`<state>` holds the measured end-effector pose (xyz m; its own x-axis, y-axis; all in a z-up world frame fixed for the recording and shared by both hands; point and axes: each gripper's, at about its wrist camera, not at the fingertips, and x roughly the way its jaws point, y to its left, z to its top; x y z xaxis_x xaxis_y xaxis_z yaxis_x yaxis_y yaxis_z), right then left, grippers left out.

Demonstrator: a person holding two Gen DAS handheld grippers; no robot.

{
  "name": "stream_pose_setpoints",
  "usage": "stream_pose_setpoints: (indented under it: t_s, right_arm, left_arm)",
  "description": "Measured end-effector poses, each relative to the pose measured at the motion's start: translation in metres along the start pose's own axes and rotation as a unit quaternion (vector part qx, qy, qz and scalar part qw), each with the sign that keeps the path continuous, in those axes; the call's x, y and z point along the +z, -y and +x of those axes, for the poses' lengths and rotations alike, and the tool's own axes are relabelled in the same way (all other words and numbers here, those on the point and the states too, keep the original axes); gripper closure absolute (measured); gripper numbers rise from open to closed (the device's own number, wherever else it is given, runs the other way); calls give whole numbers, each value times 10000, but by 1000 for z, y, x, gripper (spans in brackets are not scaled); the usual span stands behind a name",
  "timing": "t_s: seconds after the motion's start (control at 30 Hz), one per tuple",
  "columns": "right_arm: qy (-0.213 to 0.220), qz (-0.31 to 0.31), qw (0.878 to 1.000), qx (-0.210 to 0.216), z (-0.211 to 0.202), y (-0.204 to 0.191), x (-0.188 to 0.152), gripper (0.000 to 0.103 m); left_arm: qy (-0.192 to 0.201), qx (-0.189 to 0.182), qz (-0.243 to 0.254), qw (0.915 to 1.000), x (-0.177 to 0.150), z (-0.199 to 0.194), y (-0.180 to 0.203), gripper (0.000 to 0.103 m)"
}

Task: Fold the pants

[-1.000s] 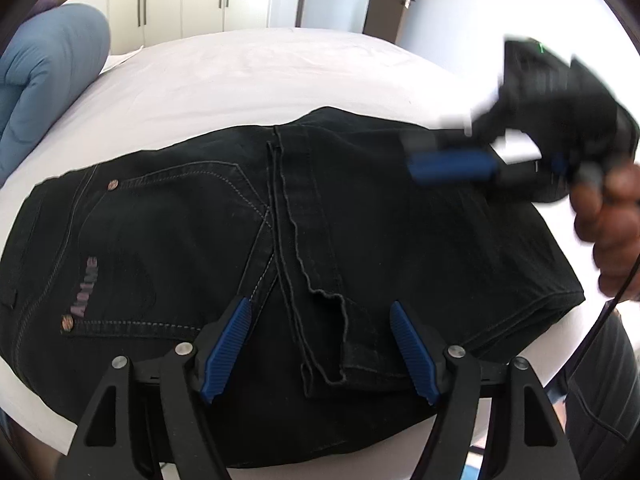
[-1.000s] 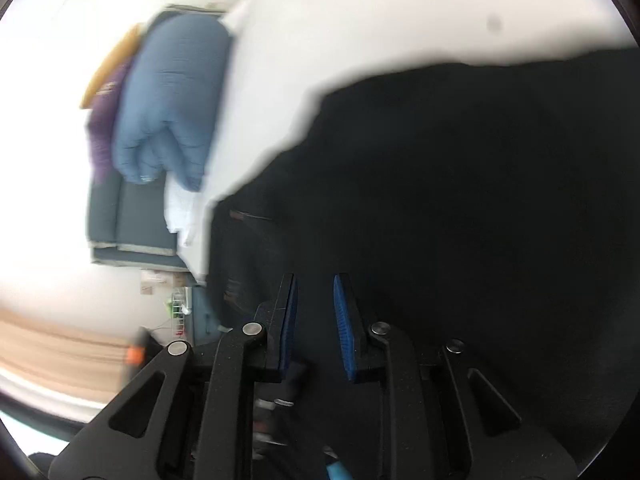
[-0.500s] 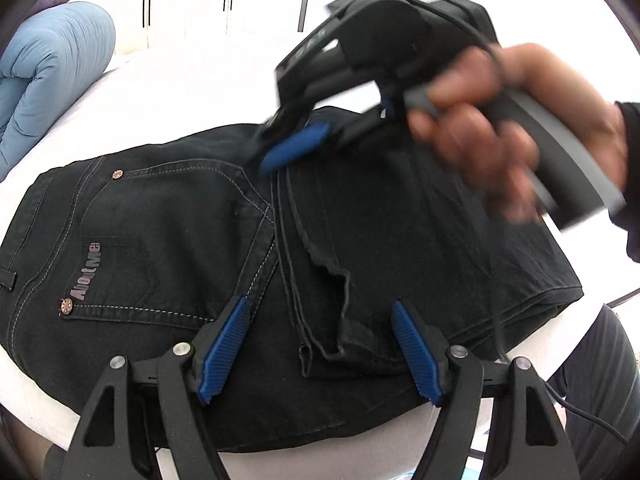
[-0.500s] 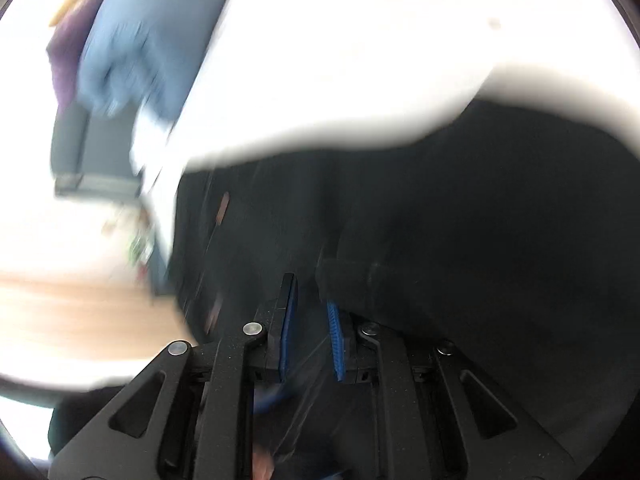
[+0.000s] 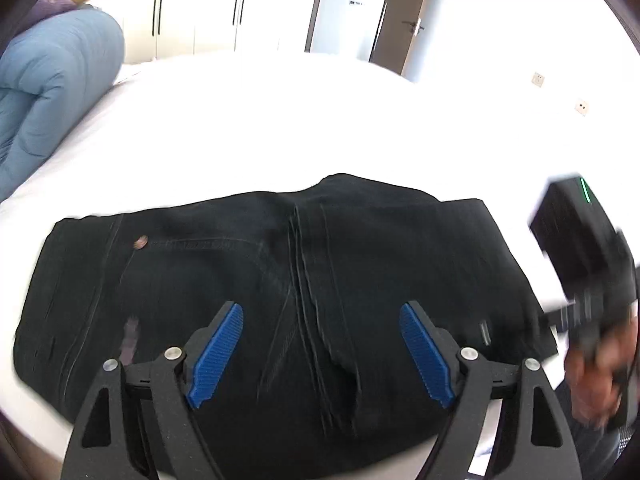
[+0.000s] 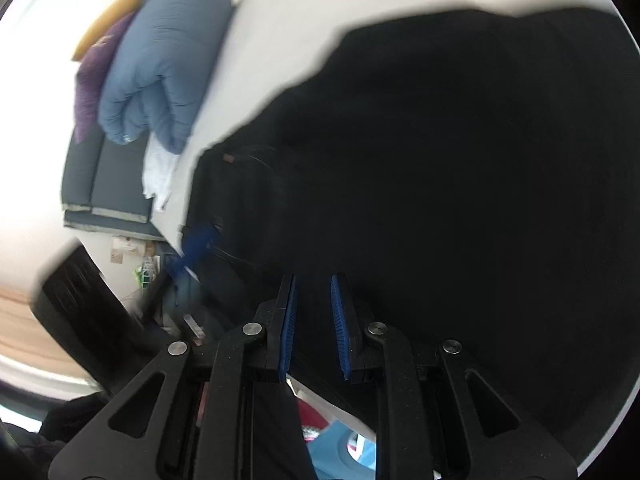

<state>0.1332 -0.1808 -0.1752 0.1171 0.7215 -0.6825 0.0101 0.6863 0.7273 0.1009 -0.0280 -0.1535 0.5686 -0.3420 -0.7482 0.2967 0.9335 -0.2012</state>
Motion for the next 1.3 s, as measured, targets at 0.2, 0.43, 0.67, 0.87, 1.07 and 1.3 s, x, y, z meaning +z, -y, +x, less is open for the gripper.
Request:
stream_pose_setpoints:
  t_s: [0.2, 0.43, 0.67, 0.87, 1.07, 1.3]
  right_arm:
    - [744, 345, 9966, 81, -12, 6, -14, 86]
    - [1245, 664, 9896, 286, -20, 2, 35, 71]
    - [788, 545, 9920, 826, 10, -26, 27, 24]
    - [815, 957, 9882, 877, 4, -18, 11, 31]
    - [787, 869, 9817, 1500, -2, -5, 22, 31]
    - [743, 1104, 9734, 1868, 14, 6, 16, 31]
  left_arm:
    - [-633, 141, 158, 9978, -28, 24, 6, 23]
    - [2, 59, -1224, 9925, -65, -75, -29, 16]
    - [515, 50, -3329, 9415, -78, -103, -119, 1]
    - [481, -287, -4500, 8913, -91, -76, -180, 1]
    - [824, -672, -5263, 8436, -110, -64, -210, 1]
    - [1050, -927, -5513, 8225, -102, -68, -233, 1]
